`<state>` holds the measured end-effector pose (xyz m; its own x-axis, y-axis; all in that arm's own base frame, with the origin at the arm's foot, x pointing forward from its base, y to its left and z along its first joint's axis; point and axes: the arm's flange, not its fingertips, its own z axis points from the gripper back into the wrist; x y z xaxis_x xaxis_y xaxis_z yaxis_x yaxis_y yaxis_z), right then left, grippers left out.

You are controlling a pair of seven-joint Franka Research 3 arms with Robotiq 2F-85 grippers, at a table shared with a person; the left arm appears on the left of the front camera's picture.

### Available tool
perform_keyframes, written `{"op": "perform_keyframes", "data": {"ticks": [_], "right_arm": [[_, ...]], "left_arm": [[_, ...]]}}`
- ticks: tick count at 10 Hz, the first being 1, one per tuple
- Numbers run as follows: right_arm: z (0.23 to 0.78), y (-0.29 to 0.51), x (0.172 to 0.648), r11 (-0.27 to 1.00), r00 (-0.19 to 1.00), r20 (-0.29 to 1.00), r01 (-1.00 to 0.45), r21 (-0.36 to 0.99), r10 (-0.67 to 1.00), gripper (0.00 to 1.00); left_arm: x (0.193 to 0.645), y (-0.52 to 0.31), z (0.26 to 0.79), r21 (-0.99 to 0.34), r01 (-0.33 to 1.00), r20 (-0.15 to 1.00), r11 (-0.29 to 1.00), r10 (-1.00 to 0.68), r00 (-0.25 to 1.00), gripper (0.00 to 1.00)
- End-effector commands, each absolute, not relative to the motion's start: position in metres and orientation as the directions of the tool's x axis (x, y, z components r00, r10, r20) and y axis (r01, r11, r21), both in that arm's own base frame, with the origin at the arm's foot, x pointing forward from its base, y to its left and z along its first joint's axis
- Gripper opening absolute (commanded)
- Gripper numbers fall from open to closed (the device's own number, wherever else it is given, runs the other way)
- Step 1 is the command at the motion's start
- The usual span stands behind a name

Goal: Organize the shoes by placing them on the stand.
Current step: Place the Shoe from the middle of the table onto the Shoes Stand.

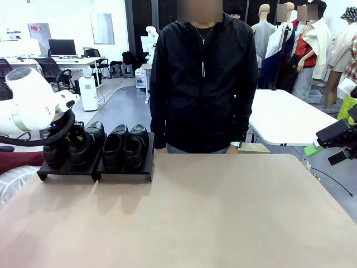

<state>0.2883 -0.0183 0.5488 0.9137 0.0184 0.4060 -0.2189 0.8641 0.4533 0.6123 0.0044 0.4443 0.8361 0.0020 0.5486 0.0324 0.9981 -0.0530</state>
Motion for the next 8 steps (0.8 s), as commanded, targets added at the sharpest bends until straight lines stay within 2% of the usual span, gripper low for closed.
{"op": "perform_keyframes", "data": {"ticks": [1, 2, 4, 5, 6, 7, 8], "right_arm": [[0.550, -0.018, 0.287, 0.870, 0.919, 0.394, -0.196, 0.453, 0.002, 1.00], [0.550, -0.018, 0.287, 0.870, 0.919, 0.394, -0.196, 0.453, 0.002, 1.00], [0.550, -0.018, 0.287, 0.870, 0.919, 0.394, -0.196, 0.453, 0.002, 1.00], [0.550, -0.018, 0.287, 0.870, 0.919, 0.394, -0.196, 0.453, 0.002, 1.00], [0.550, -0.018, 0.287, 0.870, 0.919, 0.394, -0.196, 0.453, 0.002, 1.00], [0.550, -0.018, 0.287, 0.870, 0.919, 0.394, -0.196, 0.453, 0.002, 1.00], [0.550, -0.018, 0.287, 0.870, 0.919, 0.394, -0.196, 0.453, 0.002, 1.00]], "left_arm": [[0.597, 0.004, 0.458, -0.069, 0.064, 0.570, 0.996, -0.013, 0.821, 1.00], [0.578, 0.000, 0.468, -0.040, 0.025, 0.553, 0.999, 0.001, 0.833, 1.00], [0.523, -0.011, 0.491, -0.022, 0.049, 0.492, 0.999, -0.031, 0.870, 1.00], [0.490, -0.008, 0.507, -0.054, 0.174, 0.476, 0.983, -0.128, 0.870, 1.00], [0.447, -0.006, 0.523, -0.045, 0.283, 0.511, 0.958, -0.222, 0.831, 1.00], [0.410, -0.002, 0.531, -0.072, 0.473, 0.484, 0.878, -0.384, 0.786, 1.00], [0.381, 0.003, 0.534, -0.120, 0.572, 0.468, 0.812, -0.462, 0.754, 1.00]]}}
